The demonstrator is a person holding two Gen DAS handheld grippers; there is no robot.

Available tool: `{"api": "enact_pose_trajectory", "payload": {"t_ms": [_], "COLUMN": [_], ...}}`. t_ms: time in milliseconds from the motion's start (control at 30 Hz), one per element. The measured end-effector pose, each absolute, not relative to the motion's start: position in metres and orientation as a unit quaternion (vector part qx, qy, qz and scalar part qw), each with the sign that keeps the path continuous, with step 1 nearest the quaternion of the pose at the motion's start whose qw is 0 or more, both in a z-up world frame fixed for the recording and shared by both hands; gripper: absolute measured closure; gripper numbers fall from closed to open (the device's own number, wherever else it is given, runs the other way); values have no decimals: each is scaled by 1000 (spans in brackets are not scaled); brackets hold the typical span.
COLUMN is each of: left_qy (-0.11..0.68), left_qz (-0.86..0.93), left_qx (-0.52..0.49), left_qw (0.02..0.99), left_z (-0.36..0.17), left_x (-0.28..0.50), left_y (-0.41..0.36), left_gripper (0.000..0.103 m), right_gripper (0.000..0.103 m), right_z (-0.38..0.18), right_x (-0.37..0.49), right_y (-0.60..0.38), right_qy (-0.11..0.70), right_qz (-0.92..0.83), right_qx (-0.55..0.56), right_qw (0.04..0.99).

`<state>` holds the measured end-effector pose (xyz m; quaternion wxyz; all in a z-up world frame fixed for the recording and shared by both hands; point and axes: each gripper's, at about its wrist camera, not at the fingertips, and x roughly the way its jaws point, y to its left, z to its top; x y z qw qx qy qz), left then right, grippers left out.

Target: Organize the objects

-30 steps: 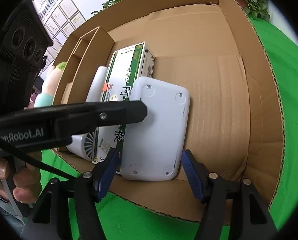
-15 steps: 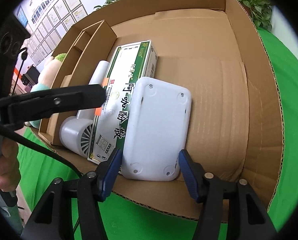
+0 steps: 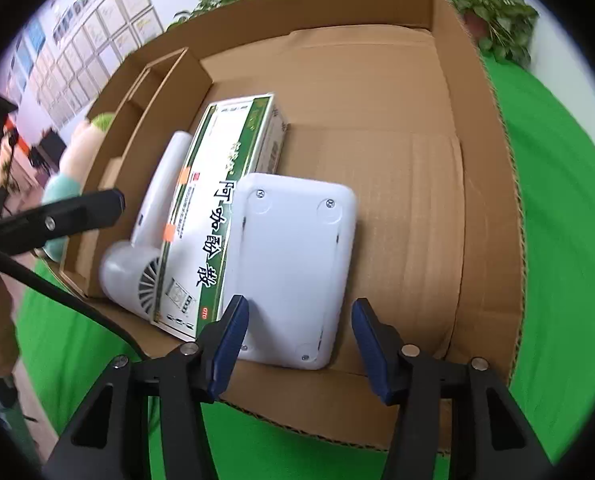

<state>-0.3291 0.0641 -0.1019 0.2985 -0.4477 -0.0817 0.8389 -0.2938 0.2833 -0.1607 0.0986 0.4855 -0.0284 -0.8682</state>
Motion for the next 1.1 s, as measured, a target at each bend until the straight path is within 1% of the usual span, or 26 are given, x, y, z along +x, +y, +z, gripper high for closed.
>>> {"api": "enact_pose_trajectory", "payload": {"t_ms": [100, 233, 267, 400, 467, 533, 567, 600, 633, 667, 700, 733, 767, 900, 1100], "left_qy": [-78, -76, -76, -70, -64, -51, -39, -31, -21, -15, -9, -4, -1, 10, 29], "left_qz": [840, 841, 842, 849, 858, 877, 894, 905, 919, 928, 939, 946, 954, 964, 959], "left_qx": [-447, -446, -446, -438, -425, -399, -375, -357, -332, -316, -298, -286, -272, -263, -282], "left_qw": [299, 296, 295, 287, 281, 265, 245, 230, 209, 195, 173, 150, 124, 46, 19], "left_z": [-103, -105, -105, -104, -99, -92, -87, -84, -81, -80, -80, -81, -84, -107, -143], "left_x": [-328, -328, -328, -324, -320, -310, -301, -292, -279, -270, -258, -249, -238, -222, -233], "left_y": [64, 62, 61, 55, 51, 45, 41, 37, 32, 29, 24, 21, 16, 10, 16], "left_gripper": [87, 86, 84, 83, 79, 57, 51, 36, 21, 15, 6, 0, 1, 1, 1], "right_gripper": [51, 51, 51, 51, 51, 50, 49, 37, 29, 16, 13, 10, 1, 1, 1], "right_z": [-166, -160, -158, -148, -145, -140, -138, -134, -127, -122, -121, -122, -124, -141, -156], "right_x": [-289, -288, -288, -291, -291, -285, -282, -276, -261, -246, -239, -223, -221, -209, -226], "right_y": [287, 285, 286, 292, 295, 290, 285, 280, 275, 267, 260, 252, 248, 229, 220], "right_qy": [-39, -22, -29, -50, -55, -58, -53, -42, -25, -8, 2, 10, 8, -12, -22], "right_qz": [-865, -871, -872, -879, -881, -887, -893, -902, -915, -930, -940, -951, -957, -970, -963], "right_qx": [491, 483, 480, 464, 461, 451, 439, 423, 396, 362, 337, 306, 290, 243, 264], "right_qw": [98, 86, 91, 93, 91, 83, 81, 78, 68, 55, 46, 35, 29, -11, -51]}}
